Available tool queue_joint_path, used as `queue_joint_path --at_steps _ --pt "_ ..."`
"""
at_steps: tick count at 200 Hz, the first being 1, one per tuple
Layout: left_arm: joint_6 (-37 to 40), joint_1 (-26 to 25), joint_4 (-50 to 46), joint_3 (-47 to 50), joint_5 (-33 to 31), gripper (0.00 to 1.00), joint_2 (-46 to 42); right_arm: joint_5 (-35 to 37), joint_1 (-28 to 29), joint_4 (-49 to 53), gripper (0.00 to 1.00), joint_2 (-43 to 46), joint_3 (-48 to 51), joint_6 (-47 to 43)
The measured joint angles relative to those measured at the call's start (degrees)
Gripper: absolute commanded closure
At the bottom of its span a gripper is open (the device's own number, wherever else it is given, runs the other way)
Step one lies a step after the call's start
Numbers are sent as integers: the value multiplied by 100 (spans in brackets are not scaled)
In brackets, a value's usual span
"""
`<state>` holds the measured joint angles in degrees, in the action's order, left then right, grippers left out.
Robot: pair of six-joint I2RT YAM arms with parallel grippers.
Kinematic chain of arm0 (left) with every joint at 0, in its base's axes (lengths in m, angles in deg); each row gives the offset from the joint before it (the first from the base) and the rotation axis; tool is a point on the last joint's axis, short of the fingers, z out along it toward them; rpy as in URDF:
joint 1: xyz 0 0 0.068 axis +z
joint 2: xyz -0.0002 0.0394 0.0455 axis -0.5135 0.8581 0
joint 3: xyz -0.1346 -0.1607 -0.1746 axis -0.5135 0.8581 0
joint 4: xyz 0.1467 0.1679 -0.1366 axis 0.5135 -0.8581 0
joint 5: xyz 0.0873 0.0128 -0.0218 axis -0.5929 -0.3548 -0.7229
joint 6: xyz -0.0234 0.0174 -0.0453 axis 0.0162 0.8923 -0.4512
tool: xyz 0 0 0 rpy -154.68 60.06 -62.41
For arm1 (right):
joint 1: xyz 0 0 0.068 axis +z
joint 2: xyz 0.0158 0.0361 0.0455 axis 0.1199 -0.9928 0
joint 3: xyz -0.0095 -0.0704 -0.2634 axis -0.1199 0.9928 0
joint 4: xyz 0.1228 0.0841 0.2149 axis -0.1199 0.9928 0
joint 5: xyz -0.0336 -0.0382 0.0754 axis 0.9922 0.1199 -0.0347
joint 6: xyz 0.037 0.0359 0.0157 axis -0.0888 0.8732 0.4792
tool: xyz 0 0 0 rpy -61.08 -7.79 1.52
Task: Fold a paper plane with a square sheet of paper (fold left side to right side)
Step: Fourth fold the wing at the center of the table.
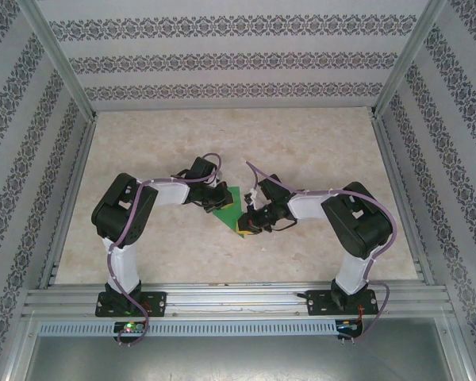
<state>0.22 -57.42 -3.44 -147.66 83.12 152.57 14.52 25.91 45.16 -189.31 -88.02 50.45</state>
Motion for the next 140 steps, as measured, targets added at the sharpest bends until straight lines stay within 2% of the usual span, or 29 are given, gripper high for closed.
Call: queue_joint_path --at_steps 140 --pt "-2 0 -2 0 0 100 0 87 17 11 100 -4 70 -4"
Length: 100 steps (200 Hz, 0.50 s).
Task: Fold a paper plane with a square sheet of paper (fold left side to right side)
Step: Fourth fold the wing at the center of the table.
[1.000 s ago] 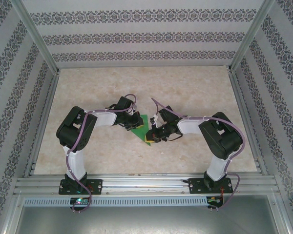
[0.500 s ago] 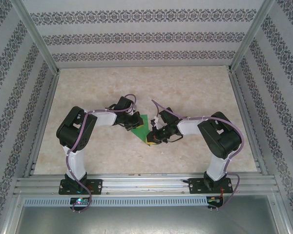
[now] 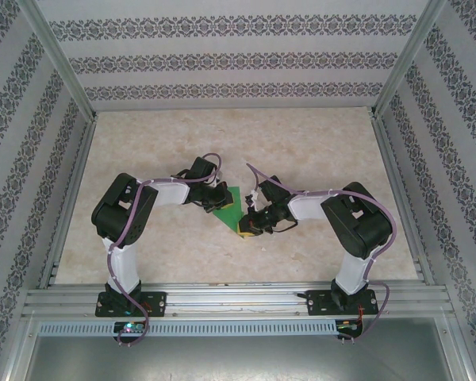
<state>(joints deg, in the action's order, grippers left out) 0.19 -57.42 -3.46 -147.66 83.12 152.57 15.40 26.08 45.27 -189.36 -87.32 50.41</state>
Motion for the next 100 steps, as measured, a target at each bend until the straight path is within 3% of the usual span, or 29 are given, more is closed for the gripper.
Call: queue_joint_path --at_steps 100 --pt "2 0 0 0 -2 100 0 28 31 68 100 -39 0 -24"
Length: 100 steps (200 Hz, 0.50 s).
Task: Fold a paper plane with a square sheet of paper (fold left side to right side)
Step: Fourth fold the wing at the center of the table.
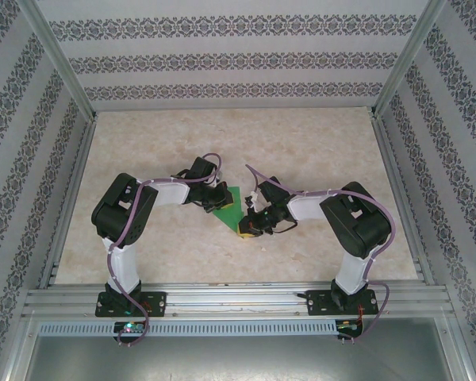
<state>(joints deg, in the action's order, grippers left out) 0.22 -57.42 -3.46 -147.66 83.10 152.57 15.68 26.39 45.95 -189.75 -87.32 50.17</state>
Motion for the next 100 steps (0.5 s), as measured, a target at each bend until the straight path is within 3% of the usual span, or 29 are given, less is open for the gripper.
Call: queue_joint_path --at_steps 100 --pt "0 0 0 0 0 100 0 22 13 28 100 107 151 -144"
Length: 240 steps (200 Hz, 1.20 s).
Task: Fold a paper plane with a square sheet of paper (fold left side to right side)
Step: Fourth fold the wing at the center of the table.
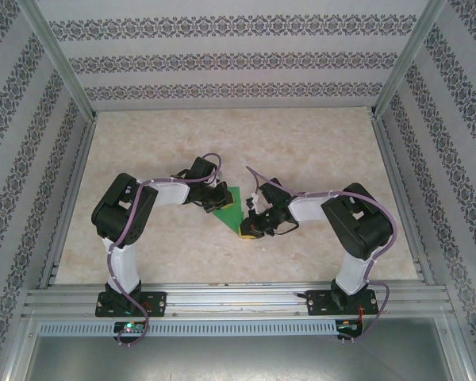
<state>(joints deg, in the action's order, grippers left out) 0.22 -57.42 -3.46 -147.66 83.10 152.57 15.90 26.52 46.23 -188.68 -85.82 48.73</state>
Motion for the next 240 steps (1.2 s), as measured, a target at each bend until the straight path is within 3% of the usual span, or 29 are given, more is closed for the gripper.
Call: queue_joint_path --at_steps 101,240 --pt "0 0 0 0 0 100 0 -59 -68 483 100 861 33 -2" --pt "-2 0 0 0 0 100 0 612 -66 157 100 -136 -737 63"
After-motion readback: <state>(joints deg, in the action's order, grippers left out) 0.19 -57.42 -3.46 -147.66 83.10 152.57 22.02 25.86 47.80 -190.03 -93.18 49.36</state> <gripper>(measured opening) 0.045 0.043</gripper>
